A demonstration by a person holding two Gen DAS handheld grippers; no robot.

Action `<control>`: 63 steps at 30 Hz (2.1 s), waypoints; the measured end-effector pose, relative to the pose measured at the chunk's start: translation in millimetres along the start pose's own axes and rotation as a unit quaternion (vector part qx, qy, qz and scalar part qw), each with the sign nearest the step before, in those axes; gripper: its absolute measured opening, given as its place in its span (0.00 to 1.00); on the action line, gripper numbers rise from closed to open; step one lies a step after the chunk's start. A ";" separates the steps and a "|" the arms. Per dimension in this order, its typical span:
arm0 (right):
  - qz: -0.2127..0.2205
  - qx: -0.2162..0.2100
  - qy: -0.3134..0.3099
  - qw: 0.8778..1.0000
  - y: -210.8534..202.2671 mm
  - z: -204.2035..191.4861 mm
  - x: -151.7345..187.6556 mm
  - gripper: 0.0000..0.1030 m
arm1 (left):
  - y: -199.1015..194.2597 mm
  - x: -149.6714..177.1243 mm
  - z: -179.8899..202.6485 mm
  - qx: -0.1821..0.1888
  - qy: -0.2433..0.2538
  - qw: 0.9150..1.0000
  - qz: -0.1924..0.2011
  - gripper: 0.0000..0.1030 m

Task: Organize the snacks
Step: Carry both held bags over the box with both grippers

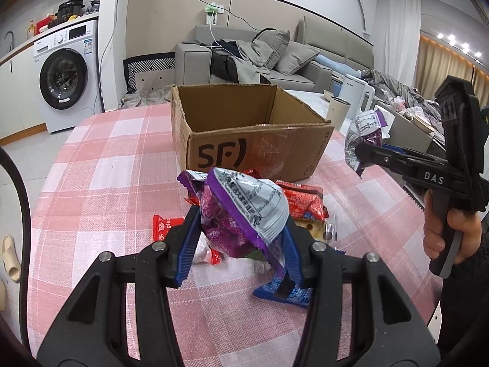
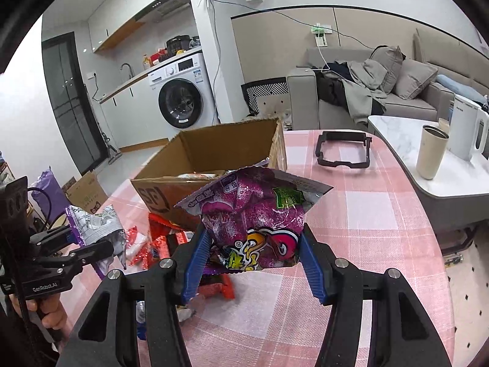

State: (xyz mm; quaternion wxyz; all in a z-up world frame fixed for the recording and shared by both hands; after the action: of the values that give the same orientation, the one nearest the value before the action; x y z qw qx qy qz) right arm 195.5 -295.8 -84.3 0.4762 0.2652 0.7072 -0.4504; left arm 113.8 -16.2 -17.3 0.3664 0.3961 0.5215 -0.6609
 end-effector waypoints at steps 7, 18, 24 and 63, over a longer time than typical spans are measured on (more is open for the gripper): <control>0.014 0.002 -0.010 1.000 -7.5 -3.8 -5.9 0.56 | -3.1 -10.2 0.7 -0.004 0.001 1.000 0.010 0.45; 0.016 0.004 -0.006 1.000 -8.8 -4.0 -11.6 0.56 | 0.5 -24.1 3.0 -0.009 0.007 1.000 0.017 0.45; 0.024 -0.006 -0.007 1.000 -9.8 -5.4 -17.6 0.56 | 3.2 -37.4 4.1 -0.012 0.013 1.000 0.026 0.45; 0.005 -0.037 -0.014 0.999 79.6 -42.2 -74.2 0.56 | 88.5 -108.7 -0.7 -0.007 0.021 0.999 0.034 0.45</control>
State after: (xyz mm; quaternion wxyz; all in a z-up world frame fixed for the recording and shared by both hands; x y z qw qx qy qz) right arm 271.2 -218.2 -41.3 0.4981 0.2443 0.7151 -0.4253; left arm 238.7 -24.3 45.8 0.3805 0.4251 0.5195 -0.6361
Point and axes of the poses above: each gripper's, at about its wrist camera, not at the fingertips, and y roughly the way its jaws point, z to its right, x to its underside, the point moved 4 cm from there along y, roughly the way its jaws point, and after that the axes turned 14 degrees about z, right-handed, at the moved point
